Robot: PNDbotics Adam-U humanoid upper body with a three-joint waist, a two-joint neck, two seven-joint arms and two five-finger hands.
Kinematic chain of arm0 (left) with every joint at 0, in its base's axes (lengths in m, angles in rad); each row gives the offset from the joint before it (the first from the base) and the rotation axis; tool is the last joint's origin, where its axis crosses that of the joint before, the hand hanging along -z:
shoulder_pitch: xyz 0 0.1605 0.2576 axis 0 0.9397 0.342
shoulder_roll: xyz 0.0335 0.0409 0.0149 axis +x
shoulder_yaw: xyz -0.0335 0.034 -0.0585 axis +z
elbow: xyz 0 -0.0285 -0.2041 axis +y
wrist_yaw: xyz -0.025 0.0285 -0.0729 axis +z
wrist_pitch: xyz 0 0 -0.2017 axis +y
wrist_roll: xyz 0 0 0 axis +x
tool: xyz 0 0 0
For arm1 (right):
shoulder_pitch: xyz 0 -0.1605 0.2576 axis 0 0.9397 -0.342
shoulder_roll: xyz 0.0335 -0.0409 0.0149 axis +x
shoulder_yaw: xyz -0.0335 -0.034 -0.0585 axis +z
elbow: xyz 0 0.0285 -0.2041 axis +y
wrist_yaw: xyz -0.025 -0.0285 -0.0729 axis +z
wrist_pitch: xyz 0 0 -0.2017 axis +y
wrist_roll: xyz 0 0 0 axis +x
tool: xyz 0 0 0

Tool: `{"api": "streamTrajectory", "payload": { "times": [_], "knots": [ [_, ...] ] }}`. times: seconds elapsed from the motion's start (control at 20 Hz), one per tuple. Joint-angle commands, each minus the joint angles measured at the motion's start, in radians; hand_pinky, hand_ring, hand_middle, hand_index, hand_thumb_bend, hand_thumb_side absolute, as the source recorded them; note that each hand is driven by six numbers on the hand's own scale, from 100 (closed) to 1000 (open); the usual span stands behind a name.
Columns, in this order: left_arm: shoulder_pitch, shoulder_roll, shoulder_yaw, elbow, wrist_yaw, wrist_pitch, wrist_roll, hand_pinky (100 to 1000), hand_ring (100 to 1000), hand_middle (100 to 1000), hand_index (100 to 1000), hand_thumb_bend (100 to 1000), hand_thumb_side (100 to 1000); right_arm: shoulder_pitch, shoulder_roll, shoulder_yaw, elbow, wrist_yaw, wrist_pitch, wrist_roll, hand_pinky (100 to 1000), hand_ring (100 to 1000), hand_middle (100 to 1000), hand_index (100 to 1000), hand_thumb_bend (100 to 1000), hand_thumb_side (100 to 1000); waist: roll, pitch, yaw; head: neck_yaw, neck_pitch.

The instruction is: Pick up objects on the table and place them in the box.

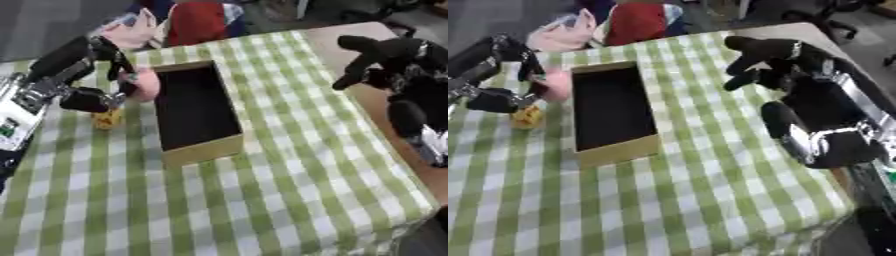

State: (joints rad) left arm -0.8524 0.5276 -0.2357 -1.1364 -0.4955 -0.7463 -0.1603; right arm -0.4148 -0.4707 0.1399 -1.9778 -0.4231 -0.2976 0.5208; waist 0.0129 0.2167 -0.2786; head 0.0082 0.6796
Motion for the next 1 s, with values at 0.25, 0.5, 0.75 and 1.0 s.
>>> {"api": "streamTrajectory", "payload": {
  "times": [0.25,0.5,0.75,1.0],
  "knots": [
    [-0.046,-0.056,-0.002,0.04,-0.112,-0.056,-0.023,635,432,345,479,100,100,-0.035,-0.002,0.016,-0.022,-0.037,-0.002,0.041,744,1000,727,881,100,271,-0.007,-0.007,-0.019,0.017,-0.015],
    [-0.038,-0.09,-0.018,0.063,-0.231,-0.106,-0.051,671,522,512,652,187,100,-0.034,0.001,0.02,-0.022,-0.031,0.0,0.044,742,1000,725,880,100,278,-0.009,-0.003,-0.017,0.019,-0.015],
    [-0.027,-0.094,-0.028,0.038,-0.285,-0.131,-0.047,709,641,687,830,450,313,-0.031,0.002,0.021,-0.022,-0.026,0.003,0.044,743,1000,725,880,100,278,-0.008,-0.005,-0.011,0.018,-0.013],
    [-0.02,-0.081,-0.02,0.014,-0.275,-0.107,-0.008,732,682,744,846,570,550,-0.032,0.002,0.021,-0.022,-0.027,0.001,0.043,743,1000,725,880,100,270,-0.011,-0.011,-0.001,0.016,-0.01]
  ]
}}
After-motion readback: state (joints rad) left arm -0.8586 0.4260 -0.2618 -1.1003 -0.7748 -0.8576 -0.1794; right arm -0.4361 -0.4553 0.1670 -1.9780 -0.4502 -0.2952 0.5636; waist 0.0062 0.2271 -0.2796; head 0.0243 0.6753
